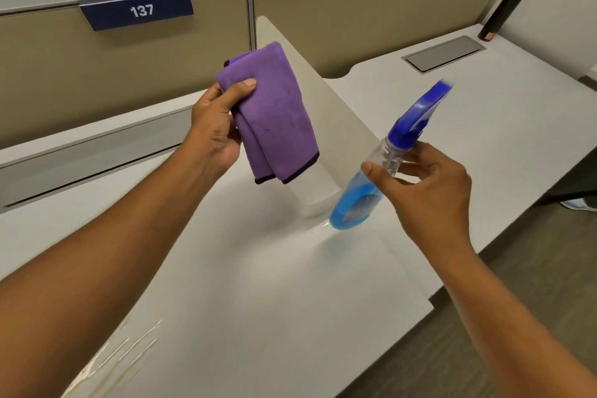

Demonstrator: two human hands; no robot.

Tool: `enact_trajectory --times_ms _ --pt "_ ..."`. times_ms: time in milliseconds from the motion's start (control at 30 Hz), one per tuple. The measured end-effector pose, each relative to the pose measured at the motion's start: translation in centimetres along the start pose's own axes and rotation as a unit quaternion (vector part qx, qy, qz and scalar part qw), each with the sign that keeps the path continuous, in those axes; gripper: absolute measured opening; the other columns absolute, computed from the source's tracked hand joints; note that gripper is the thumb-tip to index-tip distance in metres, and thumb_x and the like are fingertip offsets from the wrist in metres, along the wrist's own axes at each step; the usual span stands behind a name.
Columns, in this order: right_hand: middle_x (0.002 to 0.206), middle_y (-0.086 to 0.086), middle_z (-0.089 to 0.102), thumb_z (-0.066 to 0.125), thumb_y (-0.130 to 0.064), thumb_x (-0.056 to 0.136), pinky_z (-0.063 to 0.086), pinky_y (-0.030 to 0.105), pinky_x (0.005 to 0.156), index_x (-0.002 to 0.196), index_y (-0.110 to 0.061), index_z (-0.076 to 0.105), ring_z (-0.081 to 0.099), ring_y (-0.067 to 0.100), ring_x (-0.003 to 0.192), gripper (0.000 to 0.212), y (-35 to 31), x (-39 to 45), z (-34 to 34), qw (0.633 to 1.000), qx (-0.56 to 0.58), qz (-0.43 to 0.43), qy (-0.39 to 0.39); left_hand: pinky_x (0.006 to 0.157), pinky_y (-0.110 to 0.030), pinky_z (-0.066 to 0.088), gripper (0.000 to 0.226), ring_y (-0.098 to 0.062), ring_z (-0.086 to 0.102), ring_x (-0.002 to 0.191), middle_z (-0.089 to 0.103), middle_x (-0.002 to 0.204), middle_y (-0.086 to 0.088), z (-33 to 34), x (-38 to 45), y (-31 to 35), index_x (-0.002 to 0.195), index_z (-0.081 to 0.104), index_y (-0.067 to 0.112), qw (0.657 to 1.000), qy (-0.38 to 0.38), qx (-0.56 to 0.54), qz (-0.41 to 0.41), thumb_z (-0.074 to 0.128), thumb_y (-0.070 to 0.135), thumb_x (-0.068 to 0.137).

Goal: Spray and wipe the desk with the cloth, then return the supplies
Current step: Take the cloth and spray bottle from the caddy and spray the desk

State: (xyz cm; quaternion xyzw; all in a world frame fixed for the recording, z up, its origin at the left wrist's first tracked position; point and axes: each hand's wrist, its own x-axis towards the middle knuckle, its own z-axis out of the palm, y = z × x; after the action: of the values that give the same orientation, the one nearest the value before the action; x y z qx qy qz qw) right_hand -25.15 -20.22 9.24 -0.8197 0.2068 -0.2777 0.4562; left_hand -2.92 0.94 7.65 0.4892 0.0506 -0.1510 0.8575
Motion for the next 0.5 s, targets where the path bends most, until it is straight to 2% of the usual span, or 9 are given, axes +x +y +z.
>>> enact_trajectory --times_ms 100,233,367,500 --pt "0.086 -0.042 0.069 0.09 -0.053 0.071 0.051 0.001 0.07 0.097 -0.049 0.065 0.07 -0.013 0.09 0.036 2.3 -1.3 0.6 0.999 -0.012 0.026 -0.018 0.094 -0.043 0.065 0.054 -0.027 0.072 0.105 0.075 0.138 -0.019 -1.5 -2.1 -0.5 0.138 0.072 0.01 1.0 0.002 -0.007 -0.015 0.087 0.012 0.086" --pt "0.093 -0.035 0.072 0.091 -0.052 0.071 0.049 -0.001 0.072 0.107 -0.04 0.07 0.07 -0.014 0.091 0.043 4.5 -3.0 1.9 0.999 -0.007 0.043 -0.022 0.104 -0.046 0.06 0.055 -0.028 0.069 0.109 0.075 0.126 -0.013 -3.7 -4.8 -1.6 0.142 0.069 0.01 0.999 0.014 -0.008 -0.035 0.084 0.012 0.089" --pt "0.089 -0.045 0.069 0.091 -0.05 0.071 0.046 -0.003 0.071 0.097 -0.052 0.065 0.067 -0.018 0.092 0.037 5.3 -3.9 2.9 0.998 0.003 0.054 -0.038 0.114 -0.051 0.056 0.054 -0.03 0.068 0.114 0.074 0.139 -0.019 -6.1 -7.1 -2.5 0.142 0.07 0.011 0.998 0.033 -0.011 -0.056 0.084 0.012 0.09" --pt "0.095 -0.034 0.073 0.091 -0.05 0.07 0.05 0.0 0.075 0.1 -0.052 0.065 0.069 -0.012 0.096 0.039 6.2 -4.6 3.5 0.998 0.001 0.049 -0.03 0.114 -0.054 0.056 0.05 -0.03 0.07 0.112 0.071 0.145 -0.019 -8.1 -9.0 -3.0 0.136 0.074 0.014 0.995 0.055 -0.001 -0.078 0.086 0.013 0.088"
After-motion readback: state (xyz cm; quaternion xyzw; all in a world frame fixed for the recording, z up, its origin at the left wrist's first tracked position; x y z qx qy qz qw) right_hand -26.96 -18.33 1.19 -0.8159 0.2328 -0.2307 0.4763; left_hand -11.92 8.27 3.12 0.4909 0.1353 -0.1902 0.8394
